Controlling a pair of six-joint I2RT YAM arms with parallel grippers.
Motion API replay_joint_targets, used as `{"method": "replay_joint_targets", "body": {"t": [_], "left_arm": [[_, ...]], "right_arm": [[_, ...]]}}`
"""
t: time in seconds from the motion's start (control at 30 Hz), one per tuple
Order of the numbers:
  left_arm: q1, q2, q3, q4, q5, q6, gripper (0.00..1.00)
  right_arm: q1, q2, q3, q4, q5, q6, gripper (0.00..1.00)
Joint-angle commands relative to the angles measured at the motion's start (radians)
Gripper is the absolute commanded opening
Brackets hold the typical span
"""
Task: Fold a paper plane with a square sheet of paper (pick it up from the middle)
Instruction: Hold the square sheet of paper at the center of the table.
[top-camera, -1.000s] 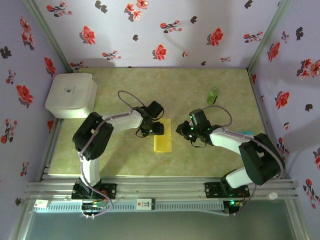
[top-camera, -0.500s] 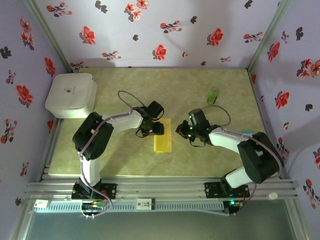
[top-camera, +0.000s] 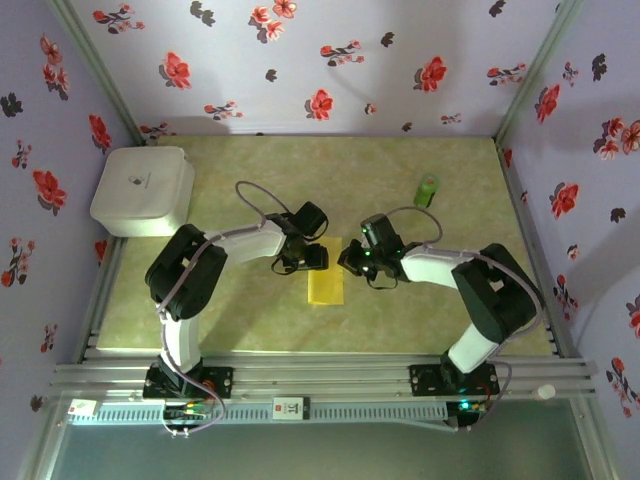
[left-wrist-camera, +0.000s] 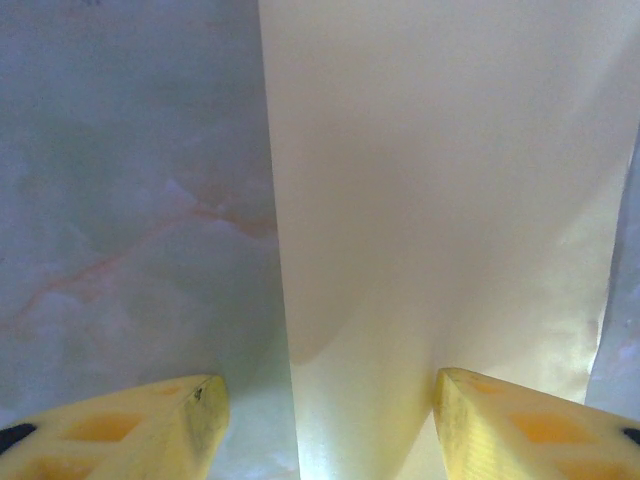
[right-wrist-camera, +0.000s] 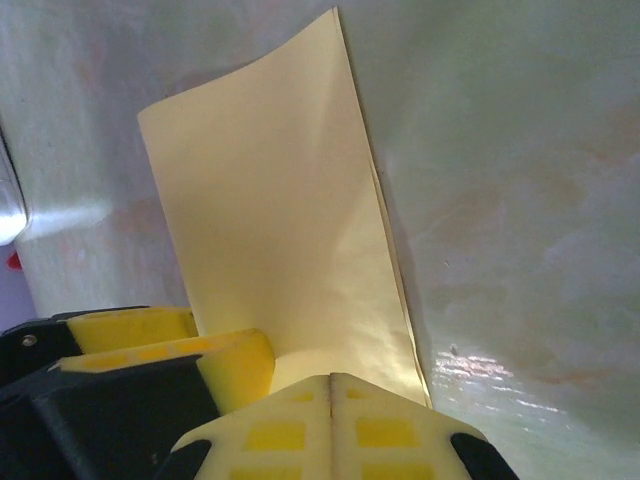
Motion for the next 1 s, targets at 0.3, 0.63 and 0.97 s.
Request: {"method": "replay_joint_targets", "body": {"t": [0.3, 0.63, 0.97], "left_arm": [[-0.003, 0.104, -0.057, 0.085, -0.005, -0.007, 0.60], [-0.003, 0.102, -0.059, 0.085, -0.005, -0.008, 0.60], [-0.005, 0.076, -0.050, 0.081, 0.006, -0.016, 0.60]], "right_arm": [[0.025, 0.085, 0.075, 0.010, -0.037, -0.023, 0.00], [0.025, 0.125, 0.079, -0.002, -0.053, -0.046, 0.00], [0.023, 0.142, 0.049, -0.170, 0.042, -0.171, 0.00]]}}
